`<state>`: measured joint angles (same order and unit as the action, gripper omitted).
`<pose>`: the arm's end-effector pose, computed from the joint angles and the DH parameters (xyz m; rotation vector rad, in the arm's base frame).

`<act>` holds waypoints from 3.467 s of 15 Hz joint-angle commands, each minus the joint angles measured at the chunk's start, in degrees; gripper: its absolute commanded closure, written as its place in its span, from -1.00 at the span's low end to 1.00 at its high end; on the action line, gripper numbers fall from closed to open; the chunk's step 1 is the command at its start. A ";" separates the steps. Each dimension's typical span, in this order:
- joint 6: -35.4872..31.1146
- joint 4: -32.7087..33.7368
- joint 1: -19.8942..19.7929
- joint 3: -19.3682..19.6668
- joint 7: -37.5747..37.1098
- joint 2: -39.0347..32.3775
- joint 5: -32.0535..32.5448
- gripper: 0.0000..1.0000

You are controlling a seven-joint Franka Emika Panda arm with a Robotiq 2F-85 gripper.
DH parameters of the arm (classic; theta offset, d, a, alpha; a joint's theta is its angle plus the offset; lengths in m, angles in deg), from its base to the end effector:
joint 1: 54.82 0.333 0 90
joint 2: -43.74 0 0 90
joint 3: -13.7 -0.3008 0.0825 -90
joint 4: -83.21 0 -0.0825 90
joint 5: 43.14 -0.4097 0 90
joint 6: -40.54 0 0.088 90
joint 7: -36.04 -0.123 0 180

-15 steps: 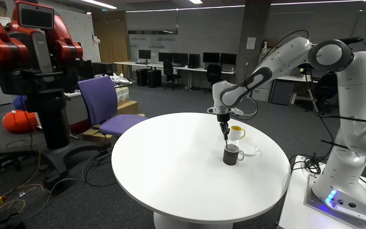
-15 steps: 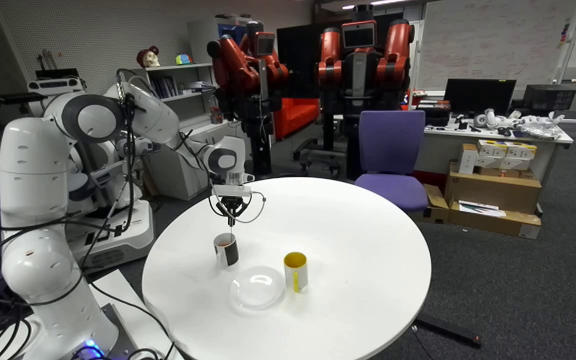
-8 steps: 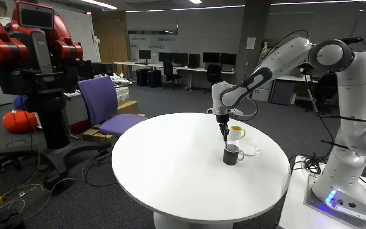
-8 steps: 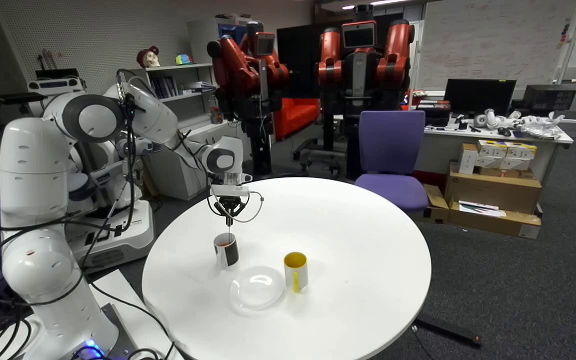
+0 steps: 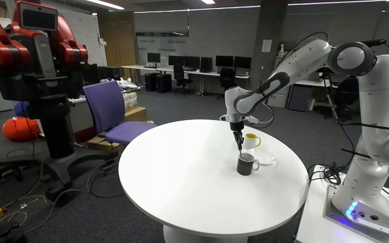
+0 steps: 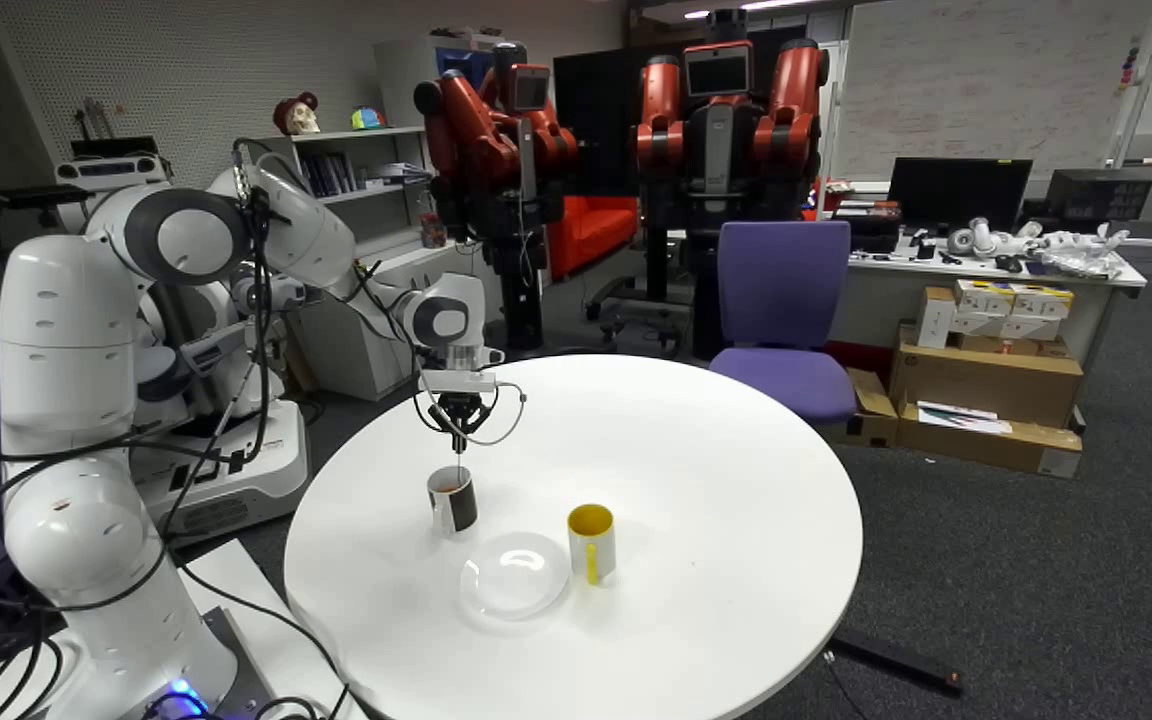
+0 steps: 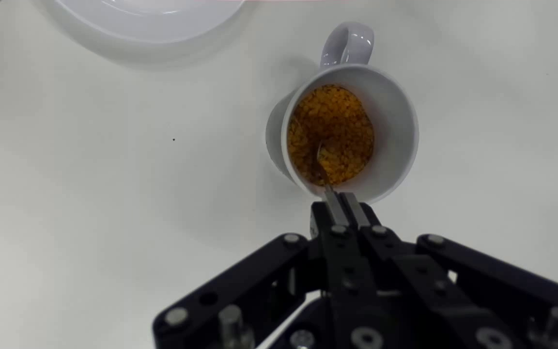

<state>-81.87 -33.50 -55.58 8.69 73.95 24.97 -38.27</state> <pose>0.5779 0.0387 0.2180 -2.8553 -1.1873 0.3530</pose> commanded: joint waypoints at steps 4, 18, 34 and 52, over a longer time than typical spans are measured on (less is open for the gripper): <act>0.01 -4.05 0.55 0.11 -1.11 4.60 2.89 0.99; 0.13 -6.26 0.28 0.20 0.02 5.87 1.40 0.96; -0.05 -8.46 1.10 0.05 0.65 7.77 3.73 0.99; -9.06 -11.89 0.84 0.37 0.86 7.68 5.19 0.99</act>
<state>-88.14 -43.69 -54.73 8.63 74.48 31.27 -34.77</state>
